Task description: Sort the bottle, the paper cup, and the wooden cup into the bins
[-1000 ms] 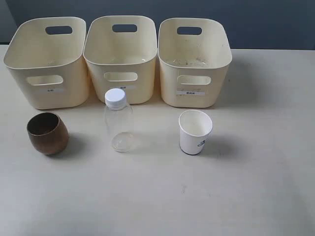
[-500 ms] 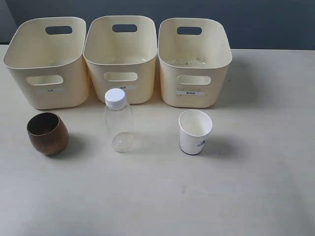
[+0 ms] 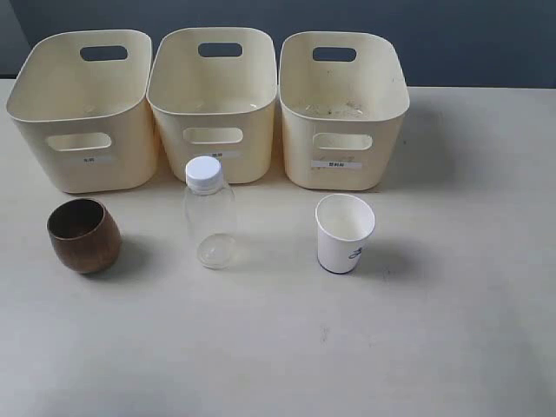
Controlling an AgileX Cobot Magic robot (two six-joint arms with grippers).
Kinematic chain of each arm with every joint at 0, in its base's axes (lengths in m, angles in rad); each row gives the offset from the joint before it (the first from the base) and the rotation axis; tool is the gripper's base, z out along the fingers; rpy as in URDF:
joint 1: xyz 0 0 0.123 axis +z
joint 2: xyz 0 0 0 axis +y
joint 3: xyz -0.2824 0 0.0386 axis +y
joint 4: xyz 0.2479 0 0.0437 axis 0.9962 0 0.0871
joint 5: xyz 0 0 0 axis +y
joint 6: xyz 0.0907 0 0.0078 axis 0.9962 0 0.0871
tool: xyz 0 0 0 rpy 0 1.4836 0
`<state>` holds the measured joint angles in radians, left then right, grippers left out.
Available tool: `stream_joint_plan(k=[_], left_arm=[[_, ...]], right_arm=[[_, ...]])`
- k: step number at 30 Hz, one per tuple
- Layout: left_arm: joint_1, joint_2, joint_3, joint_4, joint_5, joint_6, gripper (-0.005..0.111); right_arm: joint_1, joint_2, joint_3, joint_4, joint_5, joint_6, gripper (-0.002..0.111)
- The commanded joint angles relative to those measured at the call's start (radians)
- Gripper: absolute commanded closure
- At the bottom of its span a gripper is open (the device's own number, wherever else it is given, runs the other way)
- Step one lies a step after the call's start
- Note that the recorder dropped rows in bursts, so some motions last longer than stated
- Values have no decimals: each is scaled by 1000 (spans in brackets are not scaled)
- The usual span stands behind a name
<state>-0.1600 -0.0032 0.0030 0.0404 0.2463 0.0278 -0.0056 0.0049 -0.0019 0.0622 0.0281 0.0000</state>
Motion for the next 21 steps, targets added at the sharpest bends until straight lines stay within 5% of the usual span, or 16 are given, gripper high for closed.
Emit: stream_joint_plan(k=[1, 17, 21], left_arm=[[-3, 3, -3, 1, -8, 0, 107], [-3, 3, -3, 1, -8, 0, 107], [-3, 3, -3, 1, -8, 0, 107]], right_arm=[[-4, -5, 2, 1, -88, 0, 109], [-4, -5, 2, 183, -197, 5, 109], [-4, -5, 2, 154, -282, 302, 109]])
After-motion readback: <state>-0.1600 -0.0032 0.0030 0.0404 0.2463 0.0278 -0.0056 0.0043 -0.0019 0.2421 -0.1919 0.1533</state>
